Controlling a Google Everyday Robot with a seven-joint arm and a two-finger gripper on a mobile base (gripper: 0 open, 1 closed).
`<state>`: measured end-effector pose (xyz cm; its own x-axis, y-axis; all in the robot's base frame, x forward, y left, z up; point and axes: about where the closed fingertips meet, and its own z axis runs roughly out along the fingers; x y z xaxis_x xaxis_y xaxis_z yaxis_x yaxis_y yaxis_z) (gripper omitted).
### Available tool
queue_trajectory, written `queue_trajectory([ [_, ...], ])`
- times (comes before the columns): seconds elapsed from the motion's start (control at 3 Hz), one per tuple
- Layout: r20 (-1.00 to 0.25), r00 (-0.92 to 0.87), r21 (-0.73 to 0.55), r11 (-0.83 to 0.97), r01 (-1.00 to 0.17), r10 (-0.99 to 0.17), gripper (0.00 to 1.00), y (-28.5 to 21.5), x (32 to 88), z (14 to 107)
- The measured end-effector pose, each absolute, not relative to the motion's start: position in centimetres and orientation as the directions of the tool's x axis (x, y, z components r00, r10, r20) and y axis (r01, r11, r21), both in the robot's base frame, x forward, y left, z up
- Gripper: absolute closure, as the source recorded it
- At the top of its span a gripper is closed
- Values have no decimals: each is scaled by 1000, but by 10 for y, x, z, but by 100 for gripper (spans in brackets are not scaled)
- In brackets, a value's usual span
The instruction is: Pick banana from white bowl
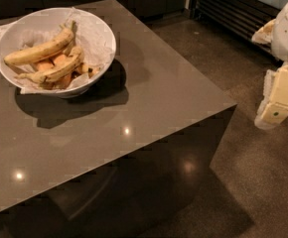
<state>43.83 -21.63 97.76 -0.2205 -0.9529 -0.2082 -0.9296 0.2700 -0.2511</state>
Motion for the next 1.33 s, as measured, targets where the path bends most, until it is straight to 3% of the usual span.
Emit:
queue_trajectory([
  [1.33,-202,-68,-299,127,-946,-977,0,-167,473,1006],
])
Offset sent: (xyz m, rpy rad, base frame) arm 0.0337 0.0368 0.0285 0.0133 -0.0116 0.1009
